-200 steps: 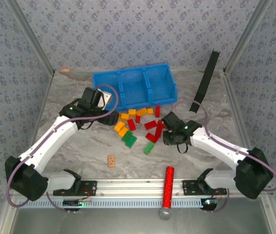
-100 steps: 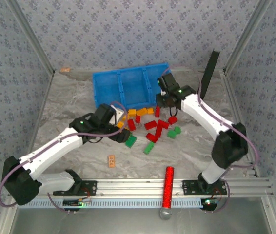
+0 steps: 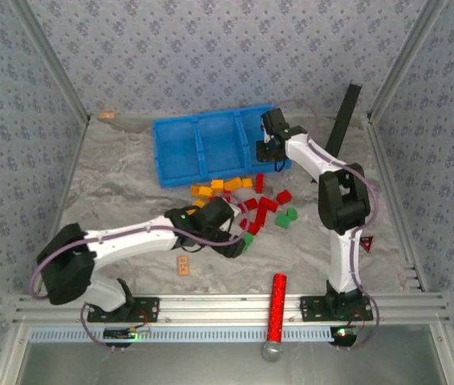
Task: Sort the legos into containers by color
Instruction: Place the lego in the container, then pick up the lego from the center of the table.
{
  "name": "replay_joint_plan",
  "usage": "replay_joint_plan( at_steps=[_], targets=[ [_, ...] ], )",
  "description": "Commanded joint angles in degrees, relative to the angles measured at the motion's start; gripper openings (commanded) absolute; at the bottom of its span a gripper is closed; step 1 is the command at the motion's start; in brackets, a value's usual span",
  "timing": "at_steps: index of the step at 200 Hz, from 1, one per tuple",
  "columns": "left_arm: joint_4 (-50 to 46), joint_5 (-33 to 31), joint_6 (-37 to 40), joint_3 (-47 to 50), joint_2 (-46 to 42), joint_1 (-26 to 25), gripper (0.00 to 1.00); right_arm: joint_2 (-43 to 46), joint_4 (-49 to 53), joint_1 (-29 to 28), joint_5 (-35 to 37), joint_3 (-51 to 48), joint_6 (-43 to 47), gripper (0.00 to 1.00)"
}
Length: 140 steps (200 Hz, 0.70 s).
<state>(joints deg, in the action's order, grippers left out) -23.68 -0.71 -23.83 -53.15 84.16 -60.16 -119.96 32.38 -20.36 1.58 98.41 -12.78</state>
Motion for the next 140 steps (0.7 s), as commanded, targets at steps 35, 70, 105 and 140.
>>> replay_joint_plan(
  at_steps=[35,70,105,140],
  targets=[
    [2.5,1.1,-1.6,-7.1,9.3,-2.7,0.89,-3.7,-0.6,0.8,-2.9,2.7,0.3,0.27],
    [1.3,1.2,-0.5,-10.4,14.5,-4.2,0.87,-4.6,-0.2,1.2,-3.9,2.7,0.6,0.31],
    [0.4,1.5,-0.9,-11.9,18.3,-4.5,0.84,-4.0,-0.7,1.5,-5.2,1.7,1.9,0.35],
    [-0.5,2.0,-1.7,-13.4,21.5,-4.5,0.76,-1.4,-0.6,1.3,-6.2,0.8,2.3,0.41]
  ],
)
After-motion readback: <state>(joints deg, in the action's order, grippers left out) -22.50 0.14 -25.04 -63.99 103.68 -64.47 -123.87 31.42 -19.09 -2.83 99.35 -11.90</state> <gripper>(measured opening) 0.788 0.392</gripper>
